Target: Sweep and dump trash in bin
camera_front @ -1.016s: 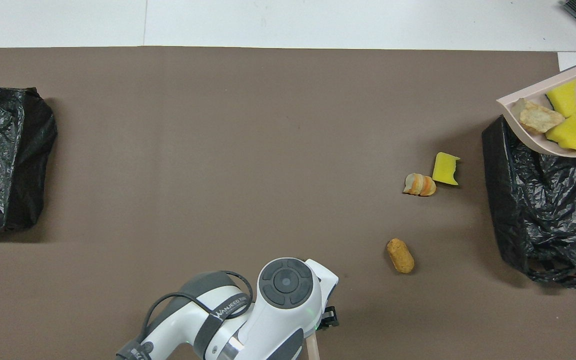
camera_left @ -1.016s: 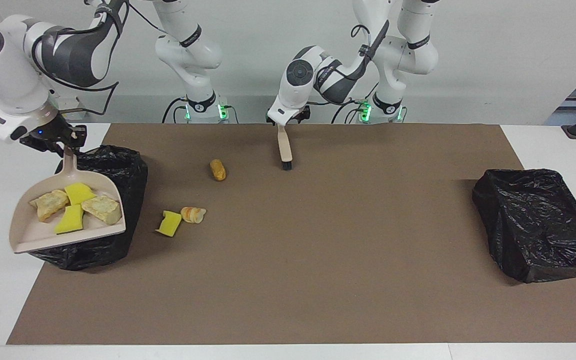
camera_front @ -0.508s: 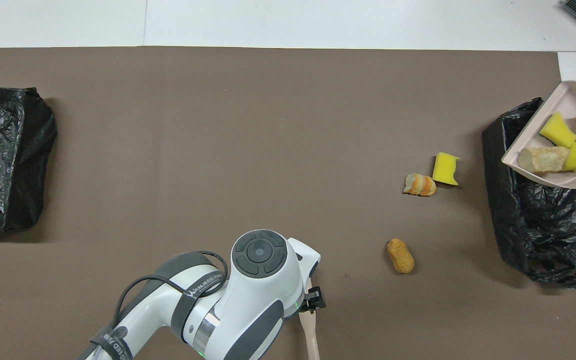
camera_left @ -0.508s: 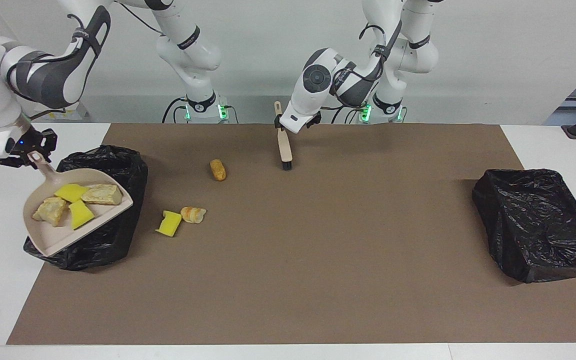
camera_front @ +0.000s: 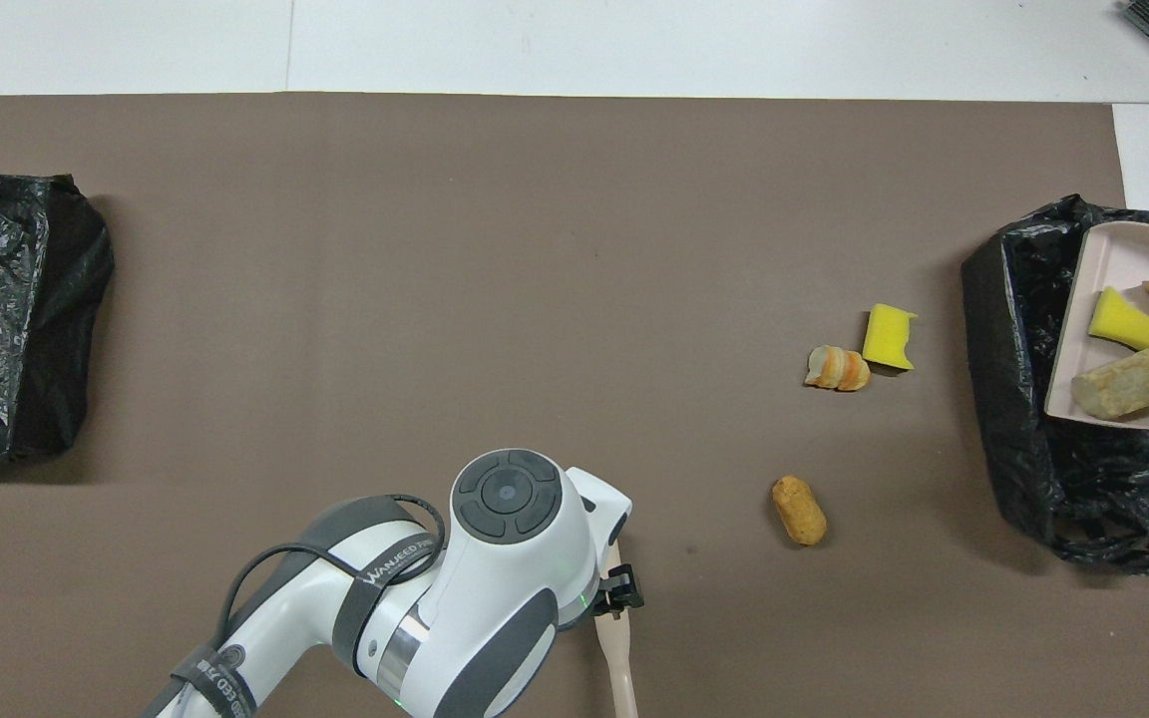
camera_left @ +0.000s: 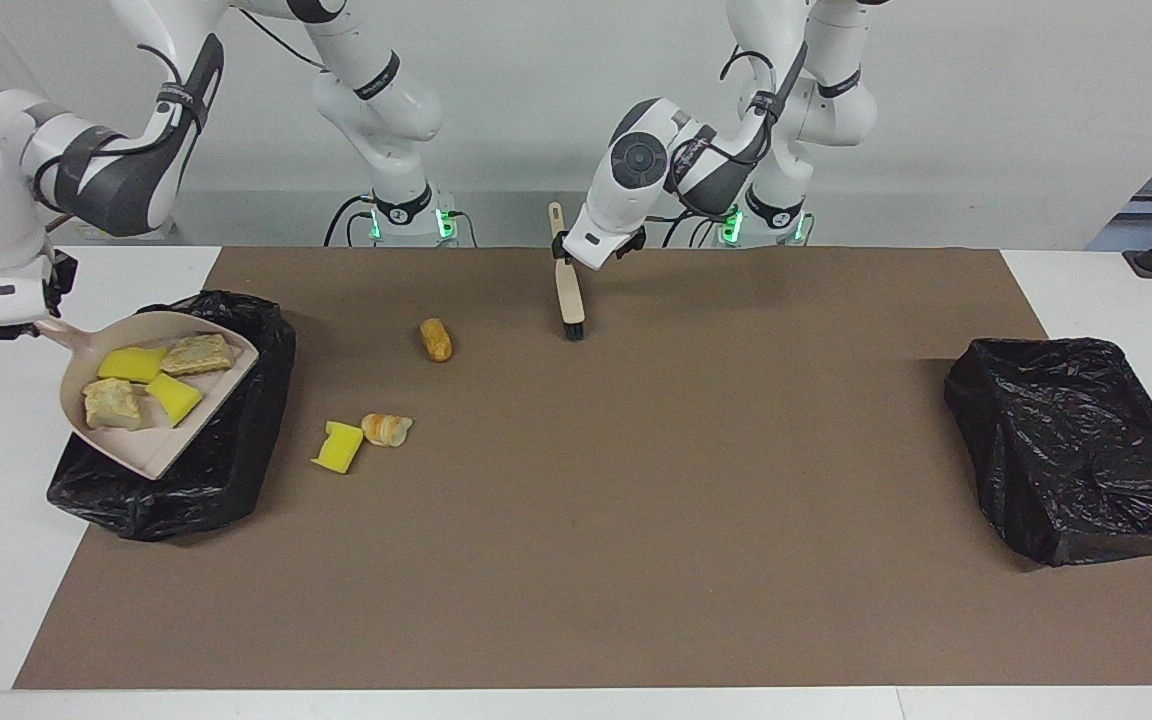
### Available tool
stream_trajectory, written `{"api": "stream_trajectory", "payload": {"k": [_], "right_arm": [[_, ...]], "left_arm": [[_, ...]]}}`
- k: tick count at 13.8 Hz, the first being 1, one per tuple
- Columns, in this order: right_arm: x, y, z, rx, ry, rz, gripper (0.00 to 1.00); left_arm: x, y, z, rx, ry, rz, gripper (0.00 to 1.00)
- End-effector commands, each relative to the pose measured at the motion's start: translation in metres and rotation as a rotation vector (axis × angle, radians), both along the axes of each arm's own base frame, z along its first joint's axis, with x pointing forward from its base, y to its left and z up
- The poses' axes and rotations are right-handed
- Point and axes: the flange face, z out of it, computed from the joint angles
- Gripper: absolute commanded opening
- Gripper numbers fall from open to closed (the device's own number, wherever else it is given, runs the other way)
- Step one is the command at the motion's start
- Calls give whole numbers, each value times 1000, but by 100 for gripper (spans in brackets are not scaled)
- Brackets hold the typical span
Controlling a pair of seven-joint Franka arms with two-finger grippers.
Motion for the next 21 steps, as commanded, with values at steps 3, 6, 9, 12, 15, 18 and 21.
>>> {"api": "stream_trajectory", "payload": {"k": [3, 6, 9, 12, 15, 18, 21], "right_arm": [[13, 41, 19, -246, 69, 132, 0], [24, 82, 27, -379, 115, 185, 0], [31, 115, 39, -534, 149, 219, 0], [31, 123, 53, -611, 146, 216, 0], [22, 129, 75, -420, -8, 79, 0], [12, 127, 70, -225, -105, -81, 0], [6, 138, 63, -33, -227, -313, 0]], "left_arm": [[1, 5, 5, 9, 5, -14, 100], [1, 5, 5, 9, 5, -13, 100], [1, 5, 5, 10, 6, -15, 100], [3, 6, 6, 10, 4, -11, 100], [15, 16, 16, 6, -3, 16, 100], [27, 24, 29, 33, -44, 1, 100], [62, 47, 49, 71, -138, 4, 100]]}}
